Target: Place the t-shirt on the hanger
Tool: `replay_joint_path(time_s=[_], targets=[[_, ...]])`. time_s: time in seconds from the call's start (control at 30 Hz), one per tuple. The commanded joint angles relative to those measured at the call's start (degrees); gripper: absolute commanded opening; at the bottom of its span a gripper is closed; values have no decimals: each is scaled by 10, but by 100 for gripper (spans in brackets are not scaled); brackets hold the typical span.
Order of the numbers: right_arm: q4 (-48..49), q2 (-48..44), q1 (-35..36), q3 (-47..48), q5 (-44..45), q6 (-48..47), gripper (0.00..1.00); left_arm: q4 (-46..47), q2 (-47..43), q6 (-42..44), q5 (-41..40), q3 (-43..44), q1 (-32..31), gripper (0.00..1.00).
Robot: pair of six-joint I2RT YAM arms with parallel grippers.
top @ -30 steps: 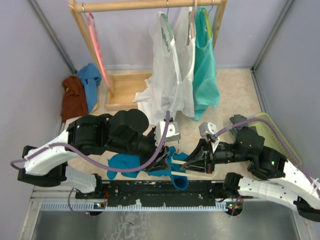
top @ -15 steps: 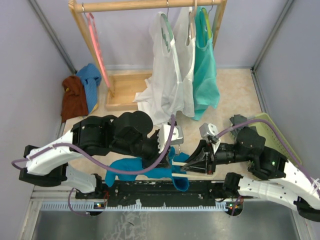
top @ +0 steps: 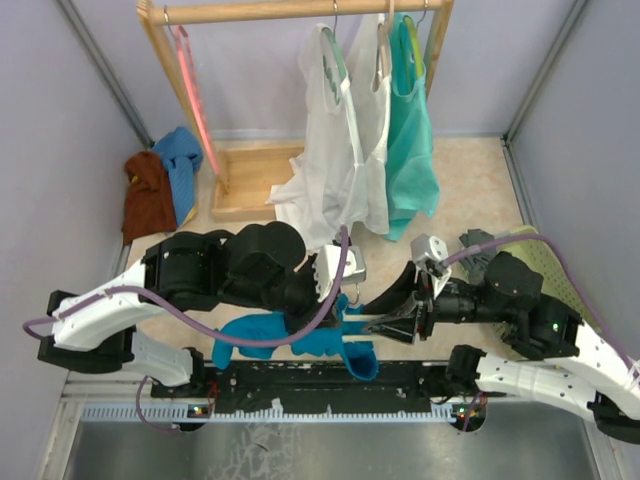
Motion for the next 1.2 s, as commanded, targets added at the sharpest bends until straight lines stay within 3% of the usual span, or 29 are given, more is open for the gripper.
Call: replay_joint_path(time_s=[0.0,0.23,0.53,0.77,0.97,1.17], targets=[[9,6,2,53,81,1,38,8,-26,3,-52,0,1,0],[-110,20,2,119,289,33,65,8,-53,-10,-139,-17,7,0],[-239,28,2,148,439,134,68,5,-27,-1,-272,60,8,0],[-218,17,2,82,431,207,67,24,20,38,-358,143,9,0],[-190,7,2,41,430,258,67,63,39,82,-378,198,9,0],[-170,6,2,15,447,292,67,85,44,96,-386,194,9,0]])
